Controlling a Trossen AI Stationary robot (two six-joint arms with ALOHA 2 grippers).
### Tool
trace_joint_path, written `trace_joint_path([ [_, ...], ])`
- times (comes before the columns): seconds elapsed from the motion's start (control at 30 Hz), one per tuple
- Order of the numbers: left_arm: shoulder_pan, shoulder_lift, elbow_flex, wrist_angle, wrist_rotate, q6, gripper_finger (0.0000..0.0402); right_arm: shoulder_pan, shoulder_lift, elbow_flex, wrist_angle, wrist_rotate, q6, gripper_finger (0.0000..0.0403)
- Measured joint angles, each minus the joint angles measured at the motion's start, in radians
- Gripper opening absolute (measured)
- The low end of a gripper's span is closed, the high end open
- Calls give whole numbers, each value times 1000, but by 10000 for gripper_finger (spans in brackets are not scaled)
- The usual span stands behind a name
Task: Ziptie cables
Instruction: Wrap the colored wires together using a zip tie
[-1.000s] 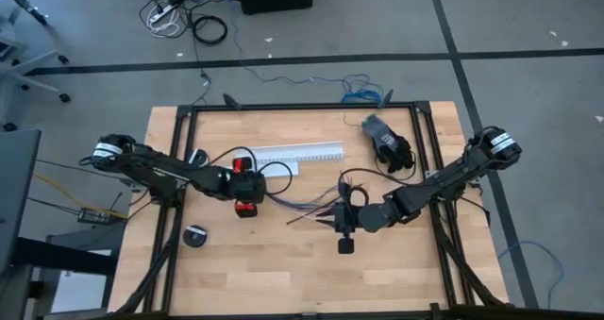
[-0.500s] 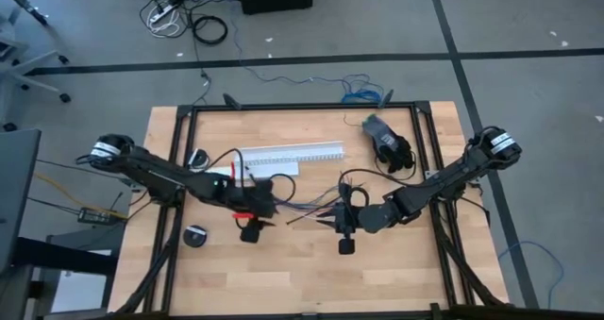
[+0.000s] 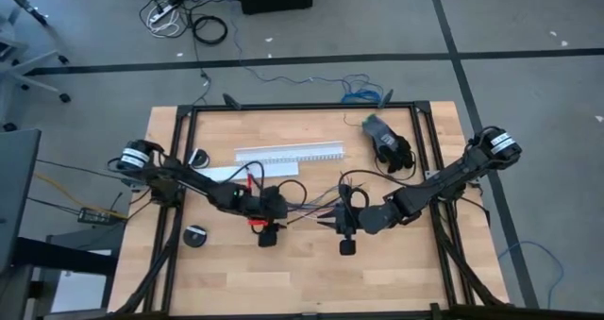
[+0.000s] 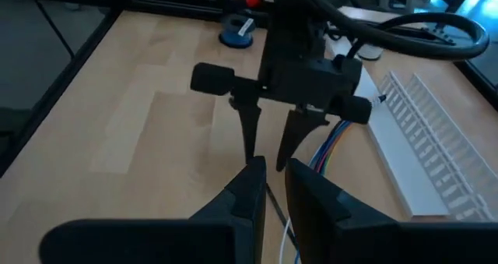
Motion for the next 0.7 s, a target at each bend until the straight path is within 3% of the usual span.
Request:
trace_joint_path([
  [0.2, 0, 14, 0, 25, -8, -96, 156, 2, 0, 0, -53, -4, -1, 48],
  [0.37, 0, 14, 0, 25, -81, -127, 156, 5, 0, 0, -88, -7, -10, 48],
  [0.7, -31, 73, 17, 49, -90, -207, 156, 29, 0, 0, -124, -7, -10, 48],
])
